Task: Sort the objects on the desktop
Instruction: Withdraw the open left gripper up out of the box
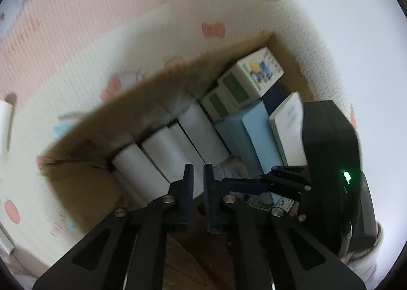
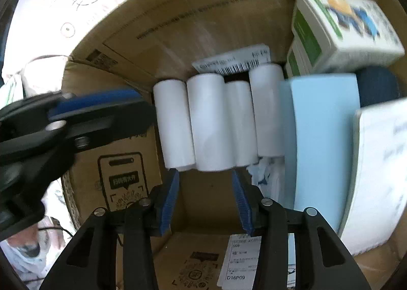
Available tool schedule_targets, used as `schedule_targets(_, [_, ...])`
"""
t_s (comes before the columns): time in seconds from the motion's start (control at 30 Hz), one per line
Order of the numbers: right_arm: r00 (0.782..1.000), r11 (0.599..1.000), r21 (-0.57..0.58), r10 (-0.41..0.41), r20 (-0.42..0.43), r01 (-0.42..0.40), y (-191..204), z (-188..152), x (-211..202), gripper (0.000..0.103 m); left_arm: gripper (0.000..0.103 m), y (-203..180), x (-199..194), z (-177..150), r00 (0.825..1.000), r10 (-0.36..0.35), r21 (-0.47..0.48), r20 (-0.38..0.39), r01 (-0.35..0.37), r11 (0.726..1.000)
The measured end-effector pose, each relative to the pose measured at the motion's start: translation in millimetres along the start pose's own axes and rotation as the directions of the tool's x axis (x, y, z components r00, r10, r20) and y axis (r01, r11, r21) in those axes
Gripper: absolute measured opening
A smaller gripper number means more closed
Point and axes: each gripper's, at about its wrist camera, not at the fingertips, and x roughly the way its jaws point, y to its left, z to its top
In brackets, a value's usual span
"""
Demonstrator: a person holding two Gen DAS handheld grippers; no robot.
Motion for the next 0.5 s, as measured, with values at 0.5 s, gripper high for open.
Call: schedule_targets(0.5, [0.996, 0.996, 0.084, -0.006, -0.088, 0.013, -3.9, 7.8, 15.7, 0.026, 0.007, 9.7, 46.6, 9.7, 0.988, 0.129, -0.040, -0.090, -0.133, 0.990])
